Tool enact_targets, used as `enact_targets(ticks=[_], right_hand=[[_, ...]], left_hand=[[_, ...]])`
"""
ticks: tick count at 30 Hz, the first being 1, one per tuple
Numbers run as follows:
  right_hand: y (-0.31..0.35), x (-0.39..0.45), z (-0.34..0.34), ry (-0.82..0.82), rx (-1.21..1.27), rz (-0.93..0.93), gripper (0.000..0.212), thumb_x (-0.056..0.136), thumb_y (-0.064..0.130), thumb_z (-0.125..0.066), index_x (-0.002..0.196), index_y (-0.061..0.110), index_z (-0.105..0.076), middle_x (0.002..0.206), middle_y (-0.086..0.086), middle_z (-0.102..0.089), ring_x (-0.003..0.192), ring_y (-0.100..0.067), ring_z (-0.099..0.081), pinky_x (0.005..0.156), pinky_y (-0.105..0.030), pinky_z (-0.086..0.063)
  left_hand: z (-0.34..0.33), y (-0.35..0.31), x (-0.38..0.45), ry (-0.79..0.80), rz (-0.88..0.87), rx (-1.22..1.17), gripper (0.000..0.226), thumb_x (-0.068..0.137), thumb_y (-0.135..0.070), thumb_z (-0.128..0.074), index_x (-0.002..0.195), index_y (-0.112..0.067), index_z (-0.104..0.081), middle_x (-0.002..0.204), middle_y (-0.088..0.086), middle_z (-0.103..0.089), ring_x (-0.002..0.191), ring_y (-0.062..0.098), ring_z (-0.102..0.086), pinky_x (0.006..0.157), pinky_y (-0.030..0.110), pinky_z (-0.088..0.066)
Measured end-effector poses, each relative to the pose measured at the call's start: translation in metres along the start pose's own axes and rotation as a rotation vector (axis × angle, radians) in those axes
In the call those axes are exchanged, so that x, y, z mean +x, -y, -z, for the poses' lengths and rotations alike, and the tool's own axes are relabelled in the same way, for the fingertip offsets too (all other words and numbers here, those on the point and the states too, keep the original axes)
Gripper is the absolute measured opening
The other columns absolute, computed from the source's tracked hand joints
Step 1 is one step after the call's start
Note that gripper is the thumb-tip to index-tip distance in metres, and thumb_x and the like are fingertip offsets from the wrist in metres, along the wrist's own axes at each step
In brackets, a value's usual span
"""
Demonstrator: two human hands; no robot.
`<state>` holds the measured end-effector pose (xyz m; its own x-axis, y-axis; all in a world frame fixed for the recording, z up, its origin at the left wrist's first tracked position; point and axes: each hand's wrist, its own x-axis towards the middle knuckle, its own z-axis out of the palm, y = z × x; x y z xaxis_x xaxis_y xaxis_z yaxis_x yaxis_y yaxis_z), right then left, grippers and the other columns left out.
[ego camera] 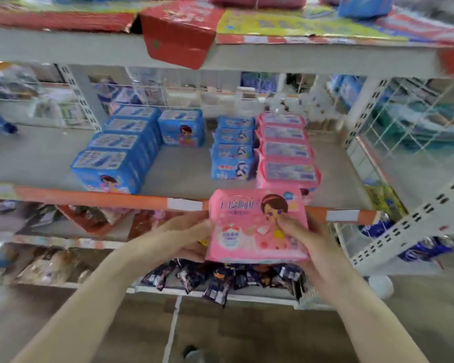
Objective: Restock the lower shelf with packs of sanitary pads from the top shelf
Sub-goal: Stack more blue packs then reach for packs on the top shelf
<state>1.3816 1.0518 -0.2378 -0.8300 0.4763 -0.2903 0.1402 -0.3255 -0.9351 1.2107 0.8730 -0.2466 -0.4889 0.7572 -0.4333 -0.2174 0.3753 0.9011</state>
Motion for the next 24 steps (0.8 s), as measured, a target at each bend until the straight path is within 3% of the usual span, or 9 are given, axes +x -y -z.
enact_targets(ticks=[5, 11, 15, 18, 20, 24], right_hand=[[-0.008, -0.003, 0.003, -0.136, -0.01, 0.036, 0.056, 0.074, 0.039, -0.077, 0.127, 0.031, -0.062, 0.12, 0.002, -0.073, 0.116, -0.022, -0.067, 0.111, -0.052, -0.04], [-0.016, -0.009, 0.002, -0.221, 0.025, 0.018, 0.053, 0.083, 0.028, -0.073, 0.133, 0.027, -0.057, 0.122, 0.0, -0.072, 0.112, -0.021, -0.069, 0.106, -0.048, -0.046], [-0.024, -0.01, 0.006, -0.236, 0.037, -0.043, 0.053, 0.084, 0.03, -0.071, 0.134, 0.023, -0.055, 0.12, -0.001, -0.073, 0.109, -0.022, -0.071, 0.098, -0.043, -0.05], [-0.029, -0.007, 0.009, -0.299, 0.091, -0.073, 0.041, 0.087, 0.021, -0.058, 0.128, 0.018, -0.058, 0.111, -0.003, -0.076, 0.098, -0.02, -0.074, 0.082, -0.035, -0.054], [-0.028, -0.004, 0.012, -0.365, 0.086, -0.051, 0.03, 0.097, 0.012, -0.051, 0.126, 0.016, -0.059, 0.107, -0.003, -0.077, 0.093, -0.018, -0.075, 0.076, -0.03, -0.057], [-0.019, 0.0, 0.02, -0.439, 0.057, -0.004, 0.03, 0.099, 0.007, -0.048, 0.127, 0.012, -0.059, 0.11, -0.006, -0.076, 0.098, -0.025, -0.074, 0.081, -0.035, -0.054]], left_hand=[[-0.02, -0.016, 0.01, 0.178, -0.068, 0.095, 0.046, 0.083, -0.044, -0.065, 0.123, -0.022, -0.063, 0.115, -0.005, -0.075, 0.106, 0.014, -0.071, 0.095, 0.033, -0.057], [-0.019, -0.004, 0.028, 0.2, -0.102, 0.093, 0.031, 0.092, -0.033, -0.065, 0.118, -0.016, -0.068, 0.111, -0.003, -0.076, 0.102, 0.016, -0.073, 0.092, 0.035, -0.059], [-0.018, 0.008, 0.043, 0.164, -0.161, 0.155, 0.049, 0.079, -0.057, -0.072, 0.109, -0.018, -0.074, 0.103, -0.002, -0.077, 0.094, 0.019, -0.073, 0.085, 0.039, -0.06], [-0.017, 0.011, 0.057, 0.208, -0.158, 0.269, 0.057, 0.076, -0.069, -0.069, 0.101, -0.018, -0.077, 0.097, 0.003, -0.077, 0.09, 0.025, -0.074, 0.086, 0.043, -0.06], [-0.02, 0.004, 0.068, 0.256, -0.158, 0.31, 0.051, 0.078, -0.065, -0.07, 0.104, -0.022, -0.076, 0.099, -0.005, -0.078, 0.091, 0.014, -0.074, 0.087, 0.039, -0.06], [-0.03, -0.019, 0.078, 0.241, -0.228, 0.354, 0.04, 0.085, -0.053, -0.067, 0.114, -0.026, -0.071, 0.101, -0.016, -0.075, 0.087, -0.001, -0.071, 0.08, 0.021, -0.057]])
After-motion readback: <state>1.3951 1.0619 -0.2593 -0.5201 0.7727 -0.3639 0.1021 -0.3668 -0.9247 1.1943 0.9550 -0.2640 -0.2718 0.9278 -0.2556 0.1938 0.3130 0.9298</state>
